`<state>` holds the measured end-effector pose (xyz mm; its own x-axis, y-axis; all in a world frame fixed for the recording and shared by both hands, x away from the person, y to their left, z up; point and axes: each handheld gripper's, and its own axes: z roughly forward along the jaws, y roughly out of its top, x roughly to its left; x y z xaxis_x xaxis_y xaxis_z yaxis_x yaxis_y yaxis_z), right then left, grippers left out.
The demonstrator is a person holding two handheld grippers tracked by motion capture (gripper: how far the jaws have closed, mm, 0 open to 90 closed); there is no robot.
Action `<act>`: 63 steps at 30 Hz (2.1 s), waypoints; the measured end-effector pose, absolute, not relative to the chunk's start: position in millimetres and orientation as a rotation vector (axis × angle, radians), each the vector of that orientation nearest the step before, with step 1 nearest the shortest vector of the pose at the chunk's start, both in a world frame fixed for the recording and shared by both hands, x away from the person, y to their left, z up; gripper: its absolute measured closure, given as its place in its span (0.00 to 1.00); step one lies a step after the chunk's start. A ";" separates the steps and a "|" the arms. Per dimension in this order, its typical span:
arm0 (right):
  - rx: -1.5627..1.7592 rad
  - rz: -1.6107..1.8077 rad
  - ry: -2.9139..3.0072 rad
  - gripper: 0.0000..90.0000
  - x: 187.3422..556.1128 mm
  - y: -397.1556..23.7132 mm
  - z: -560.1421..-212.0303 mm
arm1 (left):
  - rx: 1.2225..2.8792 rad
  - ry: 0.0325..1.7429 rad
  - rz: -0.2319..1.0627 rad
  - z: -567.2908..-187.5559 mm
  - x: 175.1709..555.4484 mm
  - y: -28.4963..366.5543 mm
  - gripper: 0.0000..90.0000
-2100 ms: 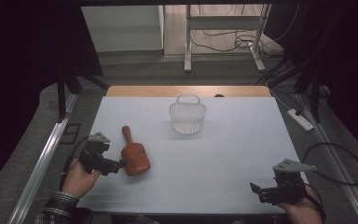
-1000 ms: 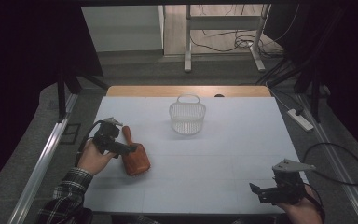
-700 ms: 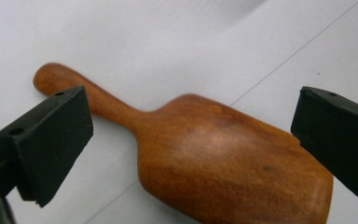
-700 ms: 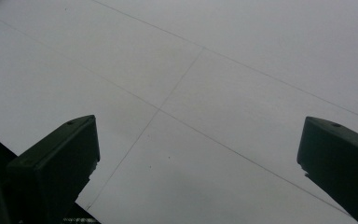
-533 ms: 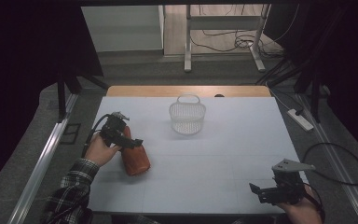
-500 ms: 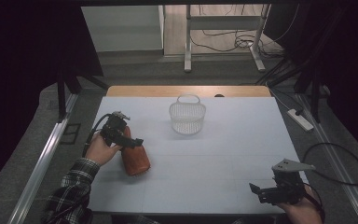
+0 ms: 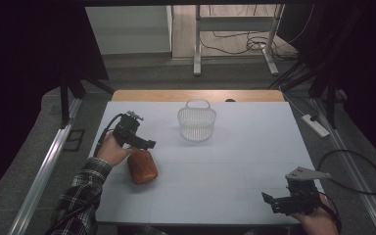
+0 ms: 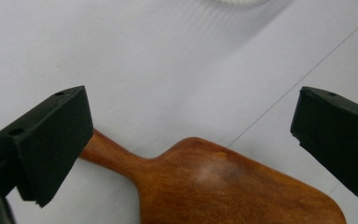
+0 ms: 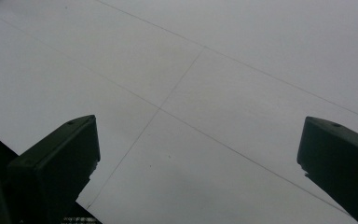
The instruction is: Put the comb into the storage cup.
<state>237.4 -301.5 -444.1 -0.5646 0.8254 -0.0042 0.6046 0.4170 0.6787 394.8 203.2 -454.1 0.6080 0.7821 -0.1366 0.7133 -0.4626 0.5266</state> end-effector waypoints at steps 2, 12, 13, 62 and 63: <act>1.232 0.911 2.339 0.00 237.5 -301.4 -444.2 | 2.294 1.174 0.174 -454.6 396.2 203.4 0.03; 1.234 0.899 2.344 0.00 238.1 -300.5 -444.7 | 2.313 1.169 0.174 -456.0 402.2 208.9 0.59; 1.234 0.898 2.345 0.00 238.1 -300.4 -444.7 | 2.313 1.169 0.174 -456.0 402.2 208.9 0.66; 1.234 0.857 2.355 0.01 239.1 -298.0 -445.9 | 2.355 1.335 0.089 -511.9 399.5 244.5 0.99; 1.233 0.856 2.356 0.01 239.1 -298.0 -445.9 | 2.353 1.336 0.089 -512.2 397.8 246.3 0.99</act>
